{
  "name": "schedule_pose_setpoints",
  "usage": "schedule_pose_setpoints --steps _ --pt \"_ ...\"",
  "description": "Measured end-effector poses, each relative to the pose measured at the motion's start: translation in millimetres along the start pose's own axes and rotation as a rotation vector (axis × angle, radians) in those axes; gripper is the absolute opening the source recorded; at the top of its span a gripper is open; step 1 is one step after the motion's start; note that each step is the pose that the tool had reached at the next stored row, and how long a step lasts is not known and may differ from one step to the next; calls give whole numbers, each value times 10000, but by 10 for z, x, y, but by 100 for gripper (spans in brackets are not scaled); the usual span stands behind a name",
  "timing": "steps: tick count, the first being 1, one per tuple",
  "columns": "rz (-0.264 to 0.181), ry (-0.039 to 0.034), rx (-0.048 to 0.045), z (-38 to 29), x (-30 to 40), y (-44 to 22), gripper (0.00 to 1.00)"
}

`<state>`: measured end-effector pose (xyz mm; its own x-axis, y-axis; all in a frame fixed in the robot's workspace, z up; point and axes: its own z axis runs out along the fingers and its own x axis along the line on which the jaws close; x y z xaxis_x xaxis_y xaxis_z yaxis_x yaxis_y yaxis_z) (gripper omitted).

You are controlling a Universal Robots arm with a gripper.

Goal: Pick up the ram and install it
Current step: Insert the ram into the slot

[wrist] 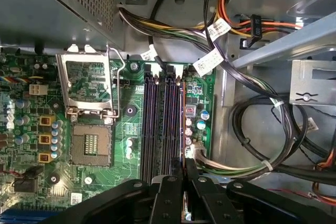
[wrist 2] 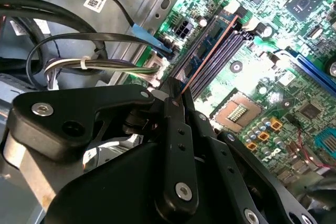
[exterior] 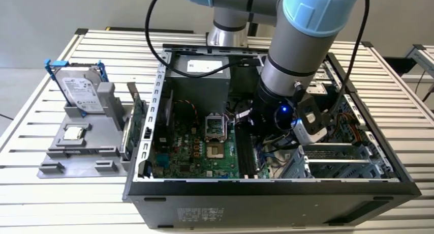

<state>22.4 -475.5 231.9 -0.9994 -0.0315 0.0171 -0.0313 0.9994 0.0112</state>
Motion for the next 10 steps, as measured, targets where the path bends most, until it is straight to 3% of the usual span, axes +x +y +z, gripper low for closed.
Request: schedule_pose_setpoints --steps 4,10 --pt "0 -1 -2 59 -1 0 0" --pt "1 5 -1 63 3 0 0"
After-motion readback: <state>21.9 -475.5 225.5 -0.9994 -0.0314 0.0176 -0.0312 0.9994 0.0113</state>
